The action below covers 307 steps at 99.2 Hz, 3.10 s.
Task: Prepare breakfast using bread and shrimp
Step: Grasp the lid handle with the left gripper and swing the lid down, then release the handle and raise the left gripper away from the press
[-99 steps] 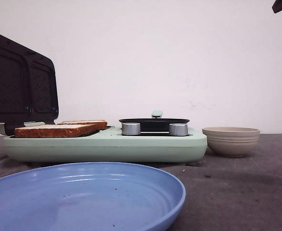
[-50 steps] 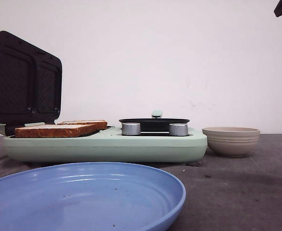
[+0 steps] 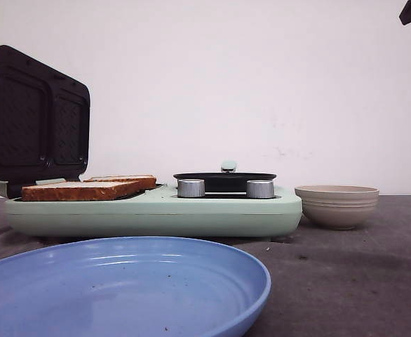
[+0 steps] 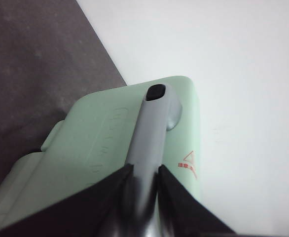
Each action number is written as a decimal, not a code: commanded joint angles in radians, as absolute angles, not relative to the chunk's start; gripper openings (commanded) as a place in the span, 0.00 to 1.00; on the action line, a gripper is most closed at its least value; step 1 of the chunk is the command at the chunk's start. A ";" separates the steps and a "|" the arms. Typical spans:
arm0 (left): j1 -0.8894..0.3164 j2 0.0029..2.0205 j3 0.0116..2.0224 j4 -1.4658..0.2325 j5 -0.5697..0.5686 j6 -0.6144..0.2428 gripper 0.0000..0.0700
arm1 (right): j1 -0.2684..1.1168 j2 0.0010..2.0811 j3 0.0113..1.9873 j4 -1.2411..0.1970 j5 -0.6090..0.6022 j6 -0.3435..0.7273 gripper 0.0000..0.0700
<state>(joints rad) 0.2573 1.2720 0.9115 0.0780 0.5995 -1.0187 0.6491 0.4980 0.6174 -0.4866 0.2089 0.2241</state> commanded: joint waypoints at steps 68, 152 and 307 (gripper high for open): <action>0.243 1.295 0.909 0.022 0.598 -0.976 0.02 | 0.659 0.502 0.621 -0.480 0.207 0.218 0.38; -0.170 1.304 0.909 -0.101 0.231 -0.623 0.02 | 0.659 0.502 0.621 -0.479 0.207 0.221 0.38; -0.321 0.952 0.964 -0.129 0.048 -0.213 0.45 | 0.659 0.501 0.621 -0.476 0.199 0.221 0.38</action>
<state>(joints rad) -0.3210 0.9821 0.9424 -0.1211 0.0666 -0.2890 0.6491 0.4980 0.6178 -0.4885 0.2012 0.2241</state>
